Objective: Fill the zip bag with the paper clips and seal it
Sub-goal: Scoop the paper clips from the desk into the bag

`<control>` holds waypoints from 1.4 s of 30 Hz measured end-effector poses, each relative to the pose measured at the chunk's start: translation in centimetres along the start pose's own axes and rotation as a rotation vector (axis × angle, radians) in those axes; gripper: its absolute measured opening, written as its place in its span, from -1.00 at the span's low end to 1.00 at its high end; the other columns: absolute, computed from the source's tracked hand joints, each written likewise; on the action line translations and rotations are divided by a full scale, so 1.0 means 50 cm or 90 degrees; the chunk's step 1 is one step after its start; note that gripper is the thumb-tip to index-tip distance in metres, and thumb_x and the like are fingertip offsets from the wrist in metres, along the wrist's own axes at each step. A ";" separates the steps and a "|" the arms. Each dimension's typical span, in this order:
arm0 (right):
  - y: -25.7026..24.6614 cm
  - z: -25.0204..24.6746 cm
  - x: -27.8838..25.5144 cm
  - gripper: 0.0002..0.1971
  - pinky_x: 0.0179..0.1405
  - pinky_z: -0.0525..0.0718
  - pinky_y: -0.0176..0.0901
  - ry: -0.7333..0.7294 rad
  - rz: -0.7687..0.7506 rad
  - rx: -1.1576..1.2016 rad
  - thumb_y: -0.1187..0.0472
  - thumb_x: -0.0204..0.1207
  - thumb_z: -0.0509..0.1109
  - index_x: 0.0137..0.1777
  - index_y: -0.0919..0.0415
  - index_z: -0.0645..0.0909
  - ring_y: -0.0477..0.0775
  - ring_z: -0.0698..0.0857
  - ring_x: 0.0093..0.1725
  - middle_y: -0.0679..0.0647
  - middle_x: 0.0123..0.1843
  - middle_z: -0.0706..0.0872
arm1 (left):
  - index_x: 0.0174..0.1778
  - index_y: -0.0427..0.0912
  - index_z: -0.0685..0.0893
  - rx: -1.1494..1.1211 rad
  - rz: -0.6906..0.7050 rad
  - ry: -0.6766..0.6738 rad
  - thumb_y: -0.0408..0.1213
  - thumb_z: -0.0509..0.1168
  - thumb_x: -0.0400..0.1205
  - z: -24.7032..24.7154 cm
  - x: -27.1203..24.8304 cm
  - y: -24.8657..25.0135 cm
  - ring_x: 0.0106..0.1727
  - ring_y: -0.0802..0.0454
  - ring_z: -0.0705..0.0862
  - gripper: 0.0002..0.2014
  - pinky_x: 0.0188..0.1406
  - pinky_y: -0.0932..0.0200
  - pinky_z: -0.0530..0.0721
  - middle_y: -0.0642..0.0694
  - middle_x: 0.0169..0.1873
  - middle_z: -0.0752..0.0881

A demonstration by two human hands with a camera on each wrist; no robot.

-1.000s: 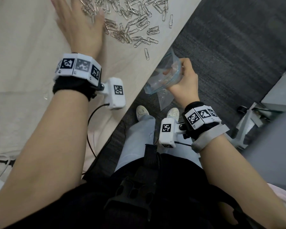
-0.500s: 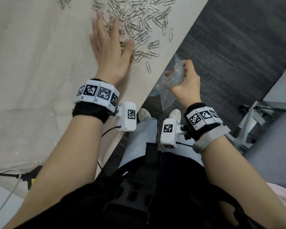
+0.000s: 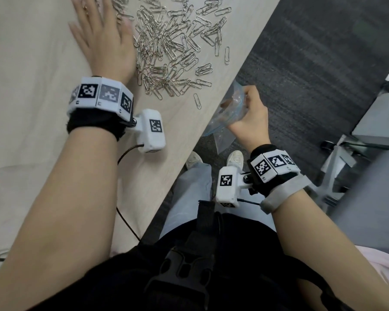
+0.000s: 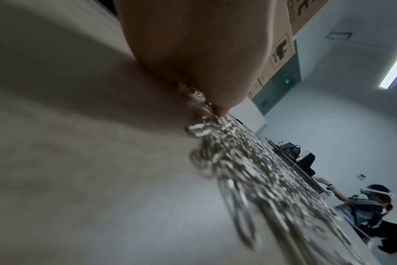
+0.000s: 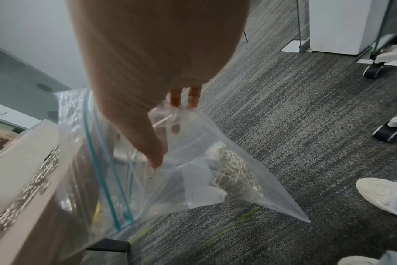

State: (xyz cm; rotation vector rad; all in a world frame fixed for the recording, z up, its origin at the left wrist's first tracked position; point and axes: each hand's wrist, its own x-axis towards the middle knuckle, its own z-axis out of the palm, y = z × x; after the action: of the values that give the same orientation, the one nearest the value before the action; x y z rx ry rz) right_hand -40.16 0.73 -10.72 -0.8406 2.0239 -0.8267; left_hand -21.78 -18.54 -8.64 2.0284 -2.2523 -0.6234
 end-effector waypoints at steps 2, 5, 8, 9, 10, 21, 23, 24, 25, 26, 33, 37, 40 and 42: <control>0.000 0.001 0.002 -0.58 0.00 0.77 0.12 -0.004 0.000 0.000 0.04 0.30 0.59 0.02 -0.07 0.43 0.04 0.74 -0.09 0.06 -0.05 0.78 | 0.64 -0.08 -0.02 -0.007 0.032 -0.017 -0.08 -0.12 0.74 0.009 -0.018 0.013 0.66 -0.25 -0.16 -0.47 0.59 -0.29 -0.24 -0.22 0.66 -0.08; -0.002 0.001 0.002 -0.58 -0.01 0.77 0.15 -0.007 -0.001 0.000 0.04 0.30 0.60 0.03 -0.05 0.43 0.07 0.76 -0.09 0.05 -0.06 0.78 | 0.64 -0.06 -0.03 -0.038 0.075 -0.055 -0.07 -0.14 0.75 0.022 -0.055 0.035 0.66 -0.24 -0.19 -0.49 0.59 -0.26 -0.27 -0.21 0.66 -0.11; -0.001 -0.002 0.001 -0.59 -0.03 0.77 0.12 -0.009 -0.004 -0.001 0.02 0.29 0.57 0.03 -0.04 0.44 0.06 0.75 -0.10 0.06 -0.06 0.78 | 0.63 -0.06 0.04 -0.075 0.106 -0.078 -0.09 -0.12 0.76 0.026 -0.091 0.046 0.67 -0.20 -0.18 -0.51 0.61 -0.20 -0.26 -0.18 0.66 -0.08; 0.002 -0.003 0.000 -0.60 -0.02 0.77 0.15 -0.008 -0.004 -0.002 0.04 0.30 0.58 0.02 -0.04 0.44 0.07 0.76 -0.09 0.06 -0.07 0.78 | 0.62 -0.08 0.12 -0.093 0.113 -0.077 -0.10 -0.09 0.76 0.025 -0.101 0.046 0.67 -0.19 -0.13 -0.52 0.63 -0.17 -0.21 -0.17 0.66 -0.02; 0.006 -0.004 0.000 -0.61 -0.01 0.76 0.18 -0.006 -0.003 -0.002 0.10 0.32 0.59 0.01 -0.04 0.44 0.10 0.77 -0.08 0.07 -0.07 0.79 | 0.58 -0.10 0.22 -0.116 0.123 -0.073 -0.10 -0.04 0.74 0.022 -0.110 0.046 0.67 -0.19 -0.05 -0.54 0.64 -0.13 -0.13 -0.17 0.64 0.08; 0.022 -0.015 -0.029 -0.59 0.02 0.75 0.16 -0.005 -0.014 -0.001 0.17 0.34 0.62 0.01 -0.03 0.43 0.04 0.74 -0.09 0.04 -0.06 0.79 | 0.31 0.17 0.57 -0.077 0.191 -0.061 0.09 0.36 0.49 -0.020 -0.153 0.086 0.48 0.02 0.32 -0.55 0.31 0.05 0.14 0.06 0.41 0.45; 0.022 -0.015 -0.033 -0.58 0.02 0.76 0.16 -0.008 -0.013 0.001 0.15 0.32 0.62 -0.01 -0.10 0.43 0.02 0.77 -0.06 0.04 -0.04 0.81 | 0.39 0.21 0.49 -0.044 0.221 -0.068 0.14 0.36 0.45 -0.013 -0.150 0.104 0.60 -0.02 0.16 -0.45 0.46 -0.10 0.07 0.04 0.55 0.29; 0.022 -0.015 -0.034 -0.58 0.04 0.76 0.19 -0.009 -0.013 -0.001 0.13 0.30 0.62 -0.03 -0.15 0.42 0.04 0.79 -0.03 0.05 -0.03 0.82 | 0.41 0.21 0.46 -0.027 0.229 -0.083 0.16 0.37 0.44 -0.006 -0.148 0.115 0.64 -0.04 0.07 -0.41 0.51 -0.21 0.01 0.03 0.60 0.21; 0.022 -0.015 -0.036 -0.57 0.06 0.75 0.22 -0.011 -0.014 -0.006 0.10 0.28 0.62 -0.04 -0.18 0.41 0.07 0.79 -0.01 0.06 -0.03 0.82 | 0.42 0.21 0.46 -0.019 0.231 -0.099 0.16 0.37 0.44 0.002 -0.146 0.126 0.65 -0.06 0.01 -0.40 0.54 -0.28 -0.05 0.02 0.62 0.16; 0.022 -0.015 -0.038 -0.58 0.06 0.75 0.25 -0.012 -0.018 -0.011 0.06 0.27 0.61 -0.04 -0.19 0.41 0.10 0.79 0.01 0.06 -0.03 0.82 | 0.39 0.19 0.48 -0.022 0.233 -0.110 0.15 0.37 0.44 0.010 -0.145 0.135 0.66 -0.06 -0.01 -0.42 0.54 -0.31 -0.09 0.02 0.62 0.17; 0.019 -0.021 -0.053 -0.56 0.11 0.75 0.19 -0.013 -0.041 0.002 0.07 0.27 0.63 0.01 -0.08 0.44 0.05 0.80 0.03 0.06 -0.02 0.83 | -0.02 0.01 0.69 -0.097 0.243 -0.056 -0.07 0.36 0.48 0.036 -0.166 0.117 0.36 -0.03 0.39 -0.80 0.24 0.14 0.16 0.00 0.19 0.56; 0.020 -0.019 -0.059 -0.58 0.11 0.75 0.23 -0.009 -0.038 0.016 0.10 0.28 0.62 -0.06 -0.21 0.43 0.08 0.80 0.01 0.08 -0.04 0.83 | -0.04 0.01 0.73 -0.075 0.232 -0.079 -0.10 0.37 0.50 0.018 -0.189 0.094 0.32 -0.06 0.41 -0.84 0.30 0.03 0.21 -0.01 0.13 0.62; 0.027 -0.015 -0.061 -0.64 0.08 0.75 0.26 -0.005 -0.034 0.016 0.10 0.30 0.60 -0.01 -0.03 0.49 0.11 0.80 -0.01 0.09 -0.07 0.82 | 0.02 0.08 0.72 -0.094 0.232 -0.067 -0.02 0.40 0.45 -0.006 -0.199 0.073 0.39 -0.02 0.37 -0.77 0.31 0.04 0.13 0.06 0.20 0.61; 0.033 -0.014 -0.061 -0.59 0.07 0.74 0.26 -0.003 -0.035 0.016 0.13 0.29 0.61 0.05 0.12 0.51 0.12 0.80 -0.02 0.10 -0.08 0.82 | 0.20 0.15 0.64 -0.100 0.218 -0.071 0.09 0.47 0.33 -0.022 -0.199 0.057 0.53 -0.02 0.22 -0.50 0.38 0.00 0.06 0.07 0.42 0.46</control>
State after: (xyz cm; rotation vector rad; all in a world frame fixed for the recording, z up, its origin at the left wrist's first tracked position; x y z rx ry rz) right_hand -39.70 4.22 -10.42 -0.8874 1.9896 -0.8780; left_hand -22.74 -9.06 -4.44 1.5241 -2.4415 -0.8631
